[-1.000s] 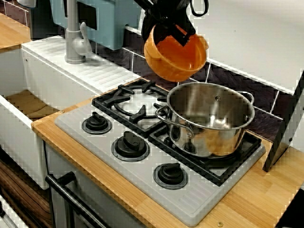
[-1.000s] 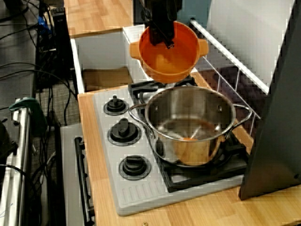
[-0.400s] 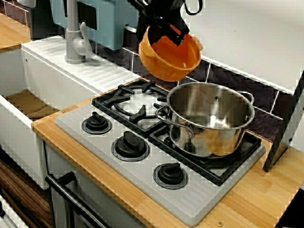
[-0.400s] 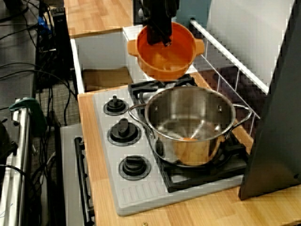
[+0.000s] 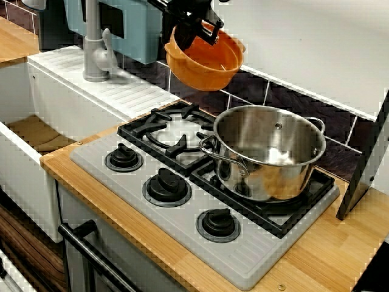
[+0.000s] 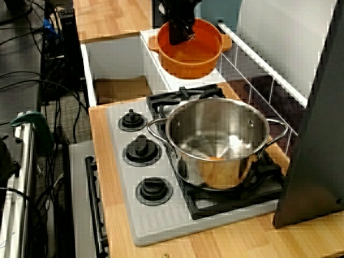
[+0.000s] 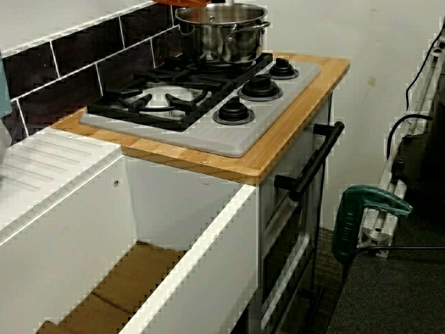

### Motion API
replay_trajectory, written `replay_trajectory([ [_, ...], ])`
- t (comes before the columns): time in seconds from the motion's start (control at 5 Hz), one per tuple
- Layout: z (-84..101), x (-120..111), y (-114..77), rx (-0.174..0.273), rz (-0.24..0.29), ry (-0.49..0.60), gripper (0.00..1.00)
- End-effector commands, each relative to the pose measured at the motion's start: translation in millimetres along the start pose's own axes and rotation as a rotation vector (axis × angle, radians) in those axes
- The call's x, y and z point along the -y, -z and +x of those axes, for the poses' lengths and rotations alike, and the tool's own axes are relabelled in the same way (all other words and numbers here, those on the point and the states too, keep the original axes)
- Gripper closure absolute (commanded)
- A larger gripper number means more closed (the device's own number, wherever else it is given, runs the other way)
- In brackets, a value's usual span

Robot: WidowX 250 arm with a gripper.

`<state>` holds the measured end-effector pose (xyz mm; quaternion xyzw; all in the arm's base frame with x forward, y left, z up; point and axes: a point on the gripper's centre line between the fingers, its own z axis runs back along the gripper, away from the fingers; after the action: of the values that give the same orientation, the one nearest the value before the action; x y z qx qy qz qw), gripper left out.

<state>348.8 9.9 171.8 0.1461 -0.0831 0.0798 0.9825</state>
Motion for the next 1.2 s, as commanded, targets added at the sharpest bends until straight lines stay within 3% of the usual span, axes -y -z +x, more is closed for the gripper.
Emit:
replay_trajectory([
  [0.0,-2.9,-22,2.5,0.003,-0.133,0.006,1.0],
  [0.2,-3.0,-24,18.2,-0.011,-0.175,0.023,1.0],
  [0.6,-2.9,-20,44.5,-0.021,-0.204,0.018,1.0],
  [1.0,-3.0,-12,72.4,-0.039,-0.178,0.015,1.0],
])
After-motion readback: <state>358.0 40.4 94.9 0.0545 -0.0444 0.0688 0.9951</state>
